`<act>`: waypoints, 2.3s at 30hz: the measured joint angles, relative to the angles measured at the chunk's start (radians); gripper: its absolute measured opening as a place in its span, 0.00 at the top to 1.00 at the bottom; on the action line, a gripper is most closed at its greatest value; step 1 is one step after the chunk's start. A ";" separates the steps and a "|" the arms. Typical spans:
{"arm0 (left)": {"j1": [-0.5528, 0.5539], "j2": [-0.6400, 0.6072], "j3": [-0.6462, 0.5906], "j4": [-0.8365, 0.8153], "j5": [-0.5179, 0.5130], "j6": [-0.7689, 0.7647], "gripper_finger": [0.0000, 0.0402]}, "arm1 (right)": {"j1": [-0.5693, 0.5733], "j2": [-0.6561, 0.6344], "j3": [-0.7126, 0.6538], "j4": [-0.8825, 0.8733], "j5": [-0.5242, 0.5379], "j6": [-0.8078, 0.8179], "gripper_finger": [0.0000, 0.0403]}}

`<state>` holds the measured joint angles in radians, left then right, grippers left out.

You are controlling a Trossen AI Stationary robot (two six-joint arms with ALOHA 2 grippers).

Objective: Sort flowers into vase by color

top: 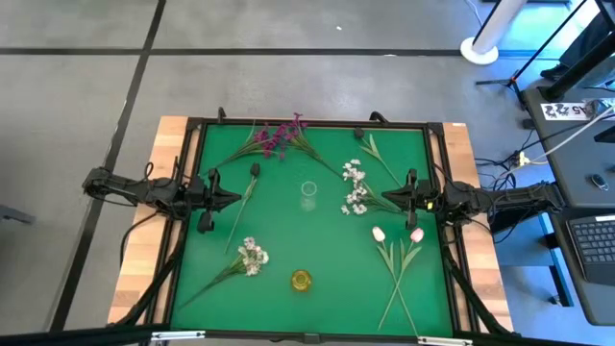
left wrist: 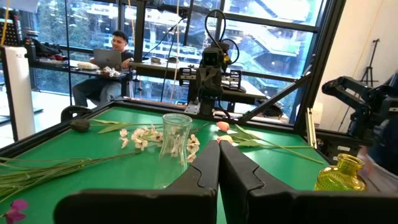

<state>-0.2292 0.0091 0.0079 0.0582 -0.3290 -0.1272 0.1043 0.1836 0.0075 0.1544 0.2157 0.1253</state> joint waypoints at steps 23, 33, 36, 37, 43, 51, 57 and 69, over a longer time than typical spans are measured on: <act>0.000 0.000 0.000 0.000 0.000 0.000 1.00 | 0.000 0.000 0.000 0.000 0.000 0.000 0.99; 0.000 0.000 0.000 0.000 0.000 0.000 1.00 | 0.000 0.000 0.000 0.000 0.031 -0.077 0.99; 0.000 0.000 0.000 0.000 0.000 0.000 1.00 | 0.000 0.000 0.000 0.001 0.033 -0.077 0.99; 0.000 0.000 0.000 0.000 0.000 0.000 1.00 | 0.000 0.000 0.000 0.000 0.035 -0.077 0.99; 0.000 0.000 0.000 0.000 0.000 0.000 1.00 | 0.000 0.000 0.000 0.001 0.035 -0.077 0.99; 0.000 0.000 0.000 0.000 0.000 0.000 1.00 | 0.000 0.000 0.000 0.001 0.061 -0.078 0.99; 0.000 0.000 0.000 0.000 0.000 0.000 1.00 | 0.000 0.000 0.000 0.003 0.061 -0.078 0.99; 0.000 0.000 0.000 0.000 0.000 0.000 1.00 | 0.000 0.000 0.007 0.132 0.109 -0.079 0.99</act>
<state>-0.2295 0.0093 0.0078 0.0578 -0.3286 -0.1272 0.1043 0.1835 0.0143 0.2860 0.3252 0.0467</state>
